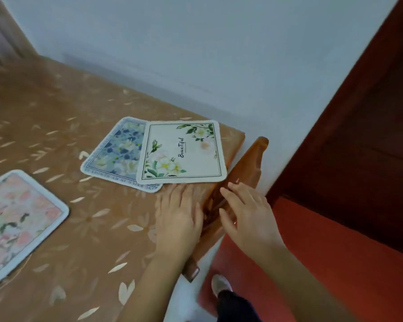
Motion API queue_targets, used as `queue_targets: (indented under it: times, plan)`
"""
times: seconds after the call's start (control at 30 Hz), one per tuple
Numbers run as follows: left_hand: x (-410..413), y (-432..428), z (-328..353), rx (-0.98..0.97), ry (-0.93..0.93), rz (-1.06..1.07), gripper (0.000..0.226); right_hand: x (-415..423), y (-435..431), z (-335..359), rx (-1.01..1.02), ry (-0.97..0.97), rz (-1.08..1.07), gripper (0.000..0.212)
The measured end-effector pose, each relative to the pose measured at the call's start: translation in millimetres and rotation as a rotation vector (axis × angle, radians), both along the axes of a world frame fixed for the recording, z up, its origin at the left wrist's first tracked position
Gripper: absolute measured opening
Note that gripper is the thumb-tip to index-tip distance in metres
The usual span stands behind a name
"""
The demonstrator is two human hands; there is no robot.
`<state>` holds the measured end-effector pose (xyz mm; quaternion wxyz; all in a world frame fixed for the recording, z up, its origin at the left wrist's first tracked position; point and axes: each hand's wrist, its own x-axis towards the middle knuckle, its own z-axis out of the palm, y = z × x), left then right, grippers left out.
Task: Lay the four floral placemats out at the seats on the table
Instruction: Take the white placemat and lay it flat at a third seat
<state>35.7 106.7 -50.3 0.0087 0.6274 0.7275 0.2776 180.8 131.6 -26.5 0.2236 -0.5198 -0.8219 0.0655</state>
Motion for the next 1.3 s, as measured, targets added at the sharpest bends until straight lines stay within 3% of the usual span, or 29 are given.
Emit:
queue_targets:
  times: [0.57, 0.7, 1.0, 1.3]
  plan:
    - [-49, 110, -74, -0.180, 0.017, 0.288, 0.038, -60, 180, -69, -0.236, -0.130, 0.358, 0.043]
    - [-63, 122, -98, -0.209, 0.069, 0.247, 0.041, -77, 192, -95, -0.300, -0.220, 0.411, 0.044]
    - [-74, 125, -138, -0.341, 0.000, 0.104, 0.055, -90, 207, -128, -0.443, -0.288, 0.458, 0.048]
    - [-78, 133, -143, -0.152, -0.055, 0.109, 0.039, -89, 205, -142, -0.462, -0.296, 0.480, 0.051]
